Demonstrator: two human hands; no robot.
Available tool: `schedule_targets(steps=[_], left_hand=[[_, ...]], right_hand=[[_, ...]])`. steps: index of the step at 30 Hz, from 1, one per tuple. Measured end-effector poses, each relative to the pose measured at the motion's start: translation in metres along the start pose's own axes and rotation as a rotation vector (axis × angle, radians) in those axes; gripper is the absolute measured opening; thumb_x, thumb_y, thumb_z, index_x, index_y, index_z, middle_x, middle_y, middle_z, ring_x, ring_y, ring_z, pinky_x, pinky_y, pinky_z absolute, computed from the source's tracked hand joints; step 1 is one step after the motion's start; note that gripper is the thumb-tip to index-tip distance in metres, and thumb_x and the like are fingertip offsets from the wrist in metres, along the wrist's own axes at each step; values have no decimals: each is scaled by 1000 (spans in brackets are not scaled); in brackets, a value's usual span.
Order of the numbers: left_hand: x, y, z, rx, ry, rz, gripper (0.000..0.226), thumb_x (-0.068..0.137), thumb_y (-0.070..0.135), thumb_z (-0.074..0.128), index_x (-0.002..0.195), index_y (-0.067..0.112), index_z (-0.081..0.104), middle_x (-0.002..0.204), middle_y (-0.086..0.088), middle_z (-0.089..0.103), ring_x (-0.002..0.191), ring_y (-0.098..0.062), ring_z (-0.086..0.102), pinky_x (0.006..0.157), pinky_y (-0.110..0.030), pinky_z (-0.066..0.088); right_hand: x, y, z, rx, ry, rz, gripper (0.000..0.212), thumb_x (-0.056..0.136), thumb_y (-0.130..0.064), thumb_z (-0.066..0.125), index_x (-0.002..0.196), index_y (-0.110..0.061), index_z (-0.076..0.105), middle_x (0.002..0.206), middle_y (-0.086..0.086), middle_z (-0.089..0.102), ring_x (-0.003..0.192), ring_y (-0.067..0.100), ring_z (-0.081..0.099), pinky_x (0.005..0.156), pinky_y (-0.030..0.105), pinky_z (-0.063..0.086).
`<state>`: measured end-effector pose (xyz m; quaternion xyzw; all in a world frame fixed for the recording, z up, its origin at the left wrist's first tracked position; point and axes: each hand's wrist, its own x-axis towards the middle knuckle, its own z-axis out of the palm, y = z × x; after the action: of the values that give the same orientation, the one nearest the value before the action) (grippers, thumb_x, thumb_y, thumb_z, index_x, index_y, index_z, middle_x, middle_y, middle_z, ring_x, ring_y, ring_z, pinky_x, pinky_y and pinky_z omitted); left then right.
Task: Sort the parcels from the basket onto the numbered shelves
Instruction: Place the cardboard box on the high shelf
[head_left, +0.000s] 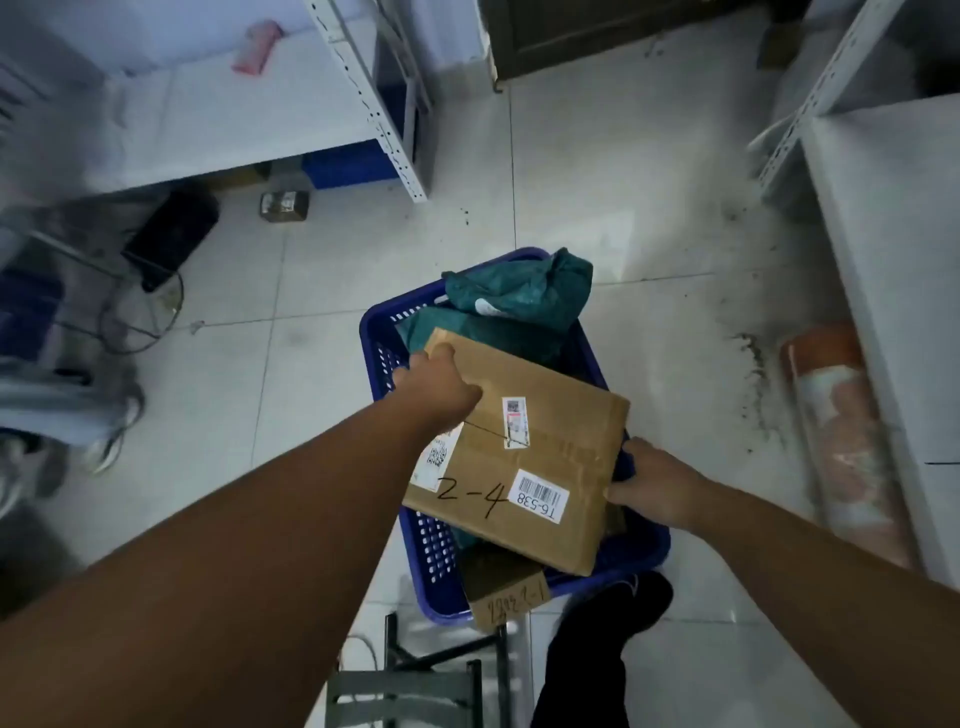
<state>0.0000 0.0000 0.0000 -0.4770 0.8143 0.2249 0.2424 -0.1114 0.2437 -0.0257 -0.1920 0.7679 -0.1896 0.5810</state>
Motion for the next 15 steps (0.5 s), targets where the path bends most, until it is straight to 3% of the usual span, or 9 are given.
schedule_targets(steps=[3,6,10,15], left_hand=[[16,-14,3,-28,97,-88,79,93,39,65,160,21,26,162,-14,32,145,-44,35,112,-56,39],[25,-29,8,-66,80,-208,86,90,39,68,160,20,23,159,-15,34,140,-44,40,109,-52,41],[34,-47,16,-380,-66,-367,106,79,42,82,161,18,19,150,-20,46,129,-42,57,103,-53,55],[37,-60,26,-529,-106,-369,110,68,46,89,155,9,33,134,-19,61,116,-38,65,98,-52,58]], right_hand=[[25,-3,-2,204,6,119,66,96,-22,68,151,-11,34,144,12,50,105,18,48,94,32,45],[44,2,1,388,15,259,76,93,-26,73,154,-12,30,146,14,48,119,28,52,98,41,49],[61,11,13,558,36,338,75,84,-35,80,146,-14,43,136,11,57,121,30,56,103,51,52],[68,6,21,593,68,368,71,90,-31,76,149,-11,42,140,15,56,118,32,58,104,49,51]])
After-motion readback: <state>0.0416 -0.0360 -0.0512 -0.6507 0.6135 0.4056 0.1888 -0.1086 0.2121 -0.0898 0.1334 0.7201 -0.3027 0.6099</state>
